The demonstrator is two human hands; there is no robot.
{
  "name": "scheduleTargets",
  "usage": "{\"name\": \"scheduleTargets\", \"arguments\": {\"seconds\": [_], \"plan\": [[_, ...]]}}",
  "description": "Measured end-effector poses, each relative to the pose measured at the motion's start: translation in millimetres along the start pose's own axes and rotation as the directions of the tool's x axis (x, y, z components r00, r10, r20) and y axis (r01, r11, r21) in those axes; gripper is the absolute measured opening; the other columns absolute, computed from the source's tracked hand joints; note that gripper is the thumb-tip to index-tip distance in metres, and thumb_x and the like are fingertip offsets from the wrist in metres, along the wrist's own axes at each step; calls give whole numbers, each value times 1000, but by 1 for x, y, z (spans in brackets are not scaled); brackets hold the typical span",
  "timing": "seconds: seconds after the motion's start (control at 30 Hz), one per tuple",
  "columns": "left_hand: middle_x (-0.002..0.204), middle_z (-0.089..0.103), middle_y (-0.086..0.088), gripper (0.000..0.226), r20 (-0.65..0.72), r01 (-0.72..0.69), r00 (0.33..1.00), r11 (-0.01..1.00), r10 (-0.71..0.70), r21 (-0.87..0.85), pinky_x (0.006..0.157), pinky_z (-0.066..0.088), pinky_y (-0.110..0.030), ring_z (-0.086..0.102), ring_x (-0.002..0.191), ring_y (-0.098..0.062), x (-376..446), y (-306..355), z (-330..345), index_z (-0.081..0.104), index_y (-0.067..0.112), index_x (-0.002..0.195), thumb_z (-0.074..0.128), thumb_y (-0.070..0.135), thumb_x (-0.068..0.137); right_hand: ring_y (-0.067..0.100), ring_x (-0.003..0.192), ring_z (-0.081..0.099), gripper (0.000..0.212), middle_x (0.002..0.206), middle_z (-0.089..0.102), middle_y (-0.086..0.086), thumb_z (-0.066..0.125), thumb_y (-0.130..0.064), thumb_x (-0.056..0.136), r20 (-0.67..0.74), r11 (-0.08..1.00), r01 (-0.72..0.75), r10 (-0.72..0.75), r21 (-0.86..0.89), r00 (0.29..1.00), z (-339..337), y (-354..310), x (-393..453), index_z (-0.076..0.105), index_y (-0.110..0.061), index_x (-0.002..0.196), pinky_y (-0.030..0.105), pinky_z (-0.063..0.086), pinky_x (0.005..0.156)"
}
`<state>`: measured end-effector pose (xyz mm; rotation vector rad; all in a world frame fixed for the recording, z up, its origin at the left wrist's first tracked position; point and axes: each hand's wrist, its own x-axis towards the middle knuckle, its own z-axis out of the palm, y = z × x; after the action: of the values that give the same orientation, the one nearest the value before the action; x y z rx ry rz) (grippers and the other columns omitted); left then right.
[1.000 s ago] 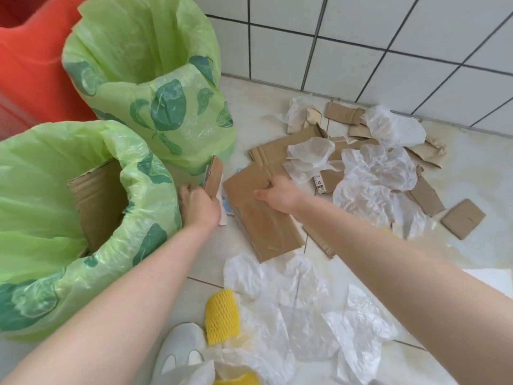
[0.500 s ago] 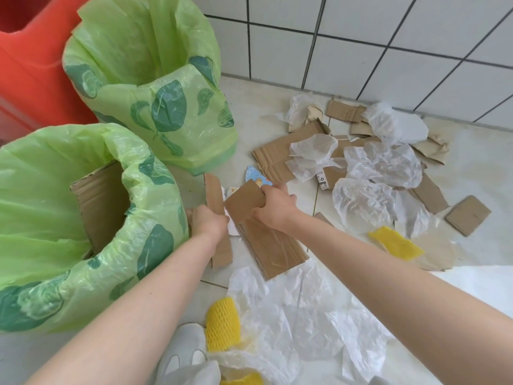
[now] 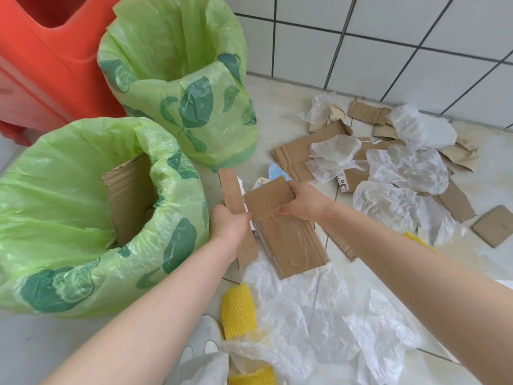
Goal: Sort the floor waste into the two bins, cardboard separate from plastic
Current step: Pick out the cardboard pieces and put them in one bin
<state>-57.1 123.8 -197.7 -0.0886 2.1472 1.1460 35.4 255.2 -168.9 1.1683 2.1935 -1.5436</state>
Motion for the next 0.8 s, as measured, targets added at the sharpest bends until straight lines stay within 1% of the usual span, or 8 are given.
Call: {"name": "scheduleTargets", "arguments": {"seconds": [0.07, 0.17, 0.23, 0.37, 0.47, 0.57, 0.67, 0.8], "plan": [[89, 67, -8, 19, 0, -68, 998, 997, 68, 47, 80, 56, -41, 66, 85, -28, -10, 2, 1, 61, 10, 96, 69, 7, 79, 17, 87, 57, 41, 101, 59, 3, 68, -7, 81, -42, 1000, 24, -24, 4, 999, -8, -3, -10, 54, -9, 119, 15, 46, 61], [86, 60, 1, 19, 6, -154, 988, 988, 153, 35, 77, 50, -32, 60, 82, -22, -36, 14, -1, 54, 15, 100, 64, 10, 85, 27, 99, 63, 41, 113, 63, 10, 64, -9, 84, -94, 994, 25, -15, 107, 995, -24, -9, -29, 50, -8, 122, 41, 54, 86], [80, 58, 3, 14, 1, -231, 973, 973, 231, 20, 67, 46, -30, 57, 74, -19, -54, 25, -8, 52, 19, 98, 58, 12, 87, 30, 101, 64, 39, 115, 63, 12, 58, -9, 88, -126, 966, 13, 20, 257, 992, -35, -19, -48, 46, -13, 125, 49, 52, 91], [66, 46, 5, 13, 34, -394, 917, 915, 398, -87, 53, 36, -25, 44, 53, -8, -95, 57, -41, 51, 21, 99, 41, 17, 93, 25, 92, 68, 42, 111, 66, 8, 58, -10, 90, -224, 869, 139, -34, 475, 974, -58, -58, -87, 43, -22, 127, 44, 56, 82], [75, 53, 5, 20, -26, -536, 844, 838, 536, -100, 59, 40, -17, 48, 62, -2, -120, 80, -75, 51, 27, 104, 38, 16, 94, 22, 78, 69, 46, 101, 70, 8, 61, -6, 89, -274, 806, 227, -84, 547, 958, -67, -97, -114, 42, -22, 128, 38, 52, 69], [81, 59, 8, 17, -154, -623, 779, 778, 607, -81, 67, 40, -10, 53, 72, 1, -131, 97, -109, 50, 26, 100, 43, 12, 92, 21, 73, 67, 47, 93, 71, 6, 62, -4, 87, -233, 768, 247, -131, 591, 964, -66, -133, -133, 44, -23, 126, 39, 51, 67], [82, 61, 11, 16, -240, -662, 733, 748, 636, -42, 69, 42, -18, 56, 73, -2, -131, 107, -142, 50, 23, 100, 50, 10, 90, 21, 68, 69, 41, 88, 71, 6, 63, -3, 86, -178, 777, 252, -181, 577, 967, -55, -166, -142, 49, -20, 121, 38, 53, 63], [78, 60, -2, 20, -353, -676, 690, 737, 632, -1, 67, 44, -36, 54, 68, -16, -123, 114, -189, 47, 21, 92, 58, 9, 82, 24, 79, 65, 21, 91, 69, 11, 59, 0, 85, -79, 803, 242, -238, 545, 968, -32, -201, -140, 64, -8, 104, 39, 53, 72]]}}
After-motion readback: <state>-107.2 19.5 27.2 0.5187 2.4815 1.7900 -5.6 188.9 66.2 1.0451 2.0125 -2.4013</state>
